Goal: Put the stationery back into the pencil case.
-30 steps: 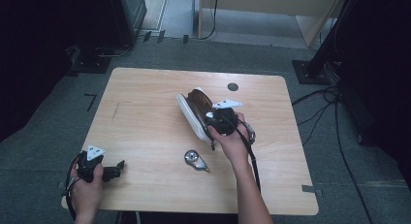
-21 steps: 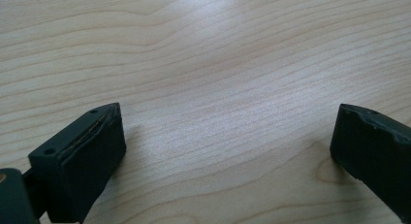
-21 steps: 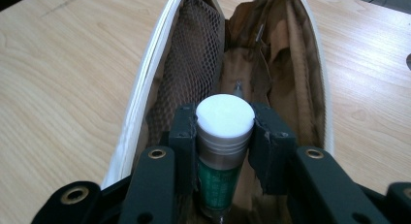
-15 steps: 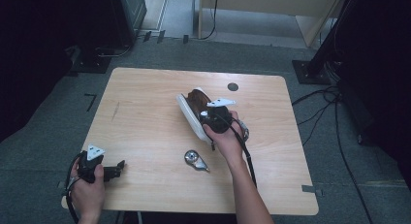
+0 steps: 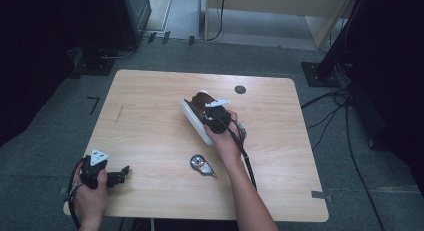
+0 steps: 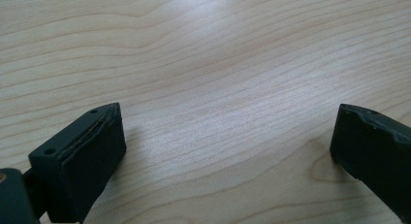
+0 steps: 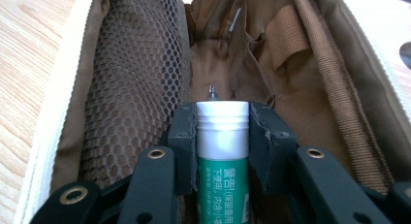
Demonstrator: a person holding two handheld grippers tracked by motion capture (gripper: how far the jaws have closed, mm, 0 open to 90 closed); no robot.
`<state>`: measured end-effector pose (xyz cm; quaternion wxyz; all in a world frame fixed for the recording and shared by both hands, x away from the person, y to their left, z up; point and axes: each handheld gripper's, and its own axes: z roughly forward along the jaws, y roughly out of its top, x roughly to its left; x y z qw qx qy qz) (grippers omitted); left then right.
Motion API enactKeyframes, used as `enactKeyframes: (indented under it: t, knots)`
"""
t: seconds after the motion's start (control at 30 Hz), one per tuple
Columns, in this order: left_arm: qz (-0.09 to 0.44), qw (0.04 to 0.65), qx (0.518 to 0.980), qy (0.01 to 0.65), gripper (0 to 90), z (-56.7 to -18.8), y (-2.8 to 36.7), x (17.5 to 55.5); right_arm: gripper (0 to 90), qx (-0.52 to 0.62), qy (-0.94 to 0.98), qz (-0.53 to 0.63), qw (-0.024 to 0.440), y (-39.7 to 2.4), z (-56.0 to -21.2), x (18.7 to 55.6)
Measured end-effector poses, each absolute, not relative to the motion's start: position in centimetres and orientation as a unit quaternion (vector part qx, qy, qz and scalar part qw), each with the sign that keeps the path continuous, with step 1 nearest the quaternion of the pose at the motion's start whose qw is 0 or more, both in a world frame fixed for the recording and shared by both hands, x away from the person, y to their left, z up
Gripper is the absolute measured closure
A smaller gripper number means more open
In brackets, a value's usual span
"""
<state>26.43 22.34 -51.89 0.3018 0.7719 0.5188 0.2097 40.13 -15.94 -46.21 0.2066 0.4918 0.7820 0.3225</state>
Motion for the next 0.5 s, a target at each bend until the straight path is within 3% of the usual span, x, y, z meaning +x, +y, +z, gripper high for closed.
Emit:
enactKeyframes:
  t: [0.3,0.5]
  knots:
    - [0.208,0.302,0.775,0.515,0.0,-51.9,22.3,26.4,65.1,0.526,0.785,0.283,0.162,-15.7,-46.6,41.7]
    - [0.208,0.302,0.775,0.515,0.0,-51.9,22.3,26.4,64.2,0.527,0.787,0.275,0.162,-15.6,-47.1,42.1]
